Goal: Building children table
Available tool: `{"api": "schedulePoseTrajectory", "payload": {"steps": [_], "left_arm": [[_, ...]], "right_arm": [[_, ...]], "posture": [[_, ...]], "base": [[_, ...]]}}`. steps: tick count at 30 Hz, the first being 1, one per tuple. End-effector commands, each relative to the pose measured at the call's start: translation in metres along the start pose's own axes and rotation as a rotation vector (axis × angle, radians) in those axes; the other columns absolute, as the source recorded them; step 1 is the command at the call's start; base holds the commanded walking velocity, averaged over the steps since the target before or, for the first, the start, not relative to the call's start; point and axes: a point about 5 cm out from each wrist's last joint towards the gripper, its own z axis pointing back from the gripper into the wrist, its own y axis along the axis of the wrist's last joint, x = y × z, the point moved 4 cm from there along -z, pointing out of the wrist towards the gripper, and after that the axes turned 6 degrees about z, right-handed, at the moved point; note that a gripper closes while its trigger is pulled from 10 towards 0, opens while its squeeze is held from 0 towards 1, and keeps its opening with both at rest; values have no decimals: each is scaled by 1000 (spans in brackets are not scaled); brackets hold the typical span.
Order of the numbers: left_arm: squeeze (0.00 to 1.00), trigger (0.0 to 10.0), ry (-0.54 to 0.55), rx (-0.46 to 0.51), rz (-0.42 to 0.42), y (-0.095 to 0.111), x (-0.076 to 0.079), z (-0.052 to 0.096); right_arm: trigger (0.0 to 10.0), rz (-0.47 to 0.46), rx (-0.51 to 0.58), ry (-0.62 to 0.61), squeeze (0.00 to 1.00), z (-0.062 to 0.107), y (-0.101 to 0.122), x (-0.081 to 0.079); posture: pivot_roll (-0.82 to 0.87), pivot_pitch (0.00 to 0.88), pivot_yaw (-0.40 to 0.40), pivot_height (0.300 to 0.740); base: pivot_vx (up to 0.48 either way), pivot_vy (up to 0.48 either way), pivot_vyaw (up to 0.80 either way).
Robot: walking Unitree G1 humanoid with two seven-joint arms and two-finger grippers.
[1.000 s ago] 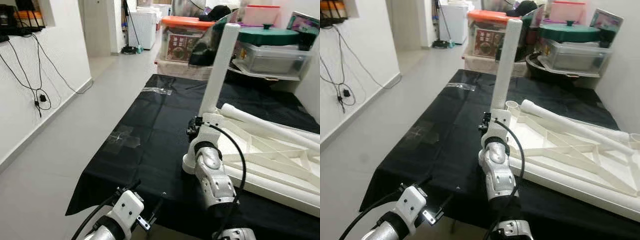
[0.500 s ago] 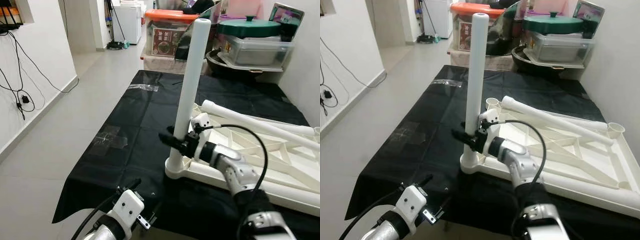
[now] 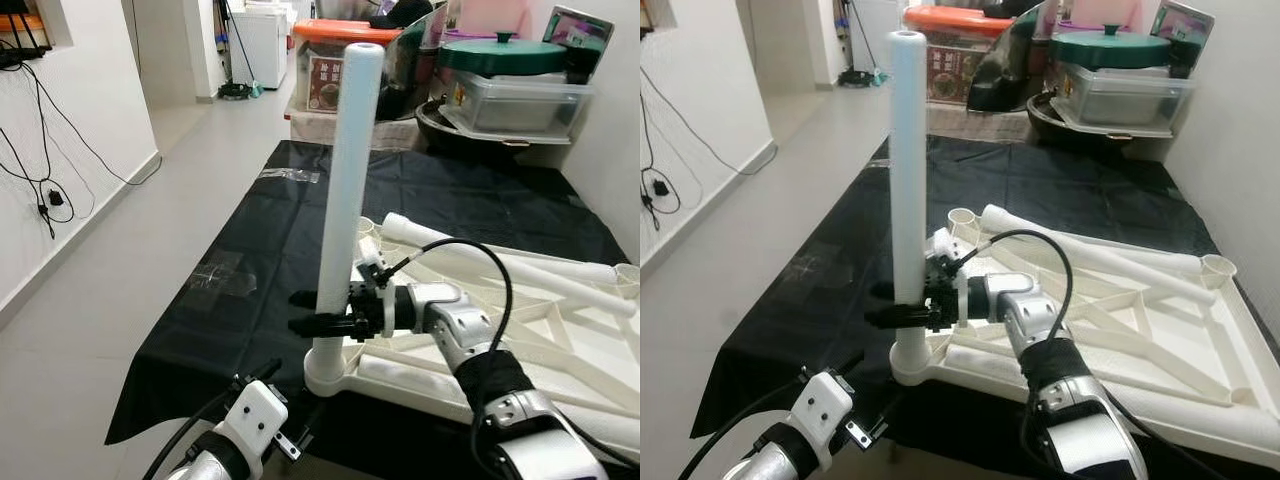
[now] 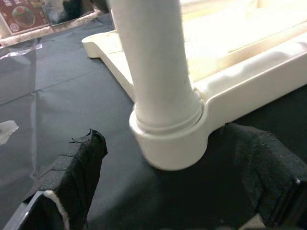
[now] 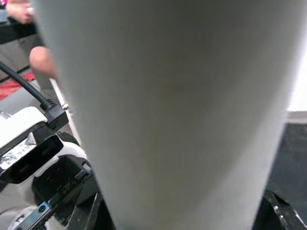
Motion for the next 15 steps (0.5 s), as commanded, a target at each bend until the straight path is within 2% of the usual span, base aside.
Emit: {"api": "schedulePoseTrajectory", "payload": {"steps": [1,2,3,5,6,8,9,10,11,12,13,14,15], "left_arm": [[0,10000,-3,0,-1,1,1,1],[0,10000,-3,0,0,1,1,1],[0,10000,-3,0,0,1,1,1],[0,10000,-2,1,1,1,1,0],[0,10000,-1,2,2,1,1,0],[0,10000,-1,2,2,1,1,0],[0,10000,-1,2,3,1,1,0],[0,10000,-1,2,3,1,1,0],[0,10000,-2,2,4,1,0,0],[0,10000,-3,1,4,1,0,0],[0,10000,-3,1,4,1,0,0],[0,10000,-5,1,4,0,0,0],[0,10000,-5,1,4,0,0,0]], "right_arm": [[0,-6,-76,31,0,-10,-13,-4],[0,15,-82,-20,0,-10,-15,1],[0,15,-82,-20,0,-10,-15,1],[0,27,-63,-199,0,-7,-15,18],[0,20,-58,-394,0,0,-15,36],[0,20,-58,-394,0,0,-15,36],[0,-4,-60,-602,0,10,-17,52],[0,-4,-60,-602,0,10,-17,52],[0,-51,-61,-853,0,27,-21,69],[0,-97,-65,-1065,0,44,-28,77],[0,-97,-65,-1065,0,44,-28,77],[0,-153,-66,-1249,0,60,-36,79],[0,-153,-66,-1249,0,60,-36,79]], "posture": [[117,0,-66,740],[114,0,-66,740],[114,0,-66,740],[112,0,-69,740],[112,0,-69,740],[112,0,-69,740],[104,0,-65,740],[104,0,-65,740],[99,0,-60,740],[97,0,-60,740],[97,0,-60,740],[96,0,-60,740],[96,0,-60,740]], "base": [[0,0,0],[0,0,0],[0,0,0],[0,0,0],[0,0,0],[0,0,0],[0,0,0],[0,0,0],[0,0,0],[0,0,0],[0,0,0],[0,0,0],[0,0,0]]}}
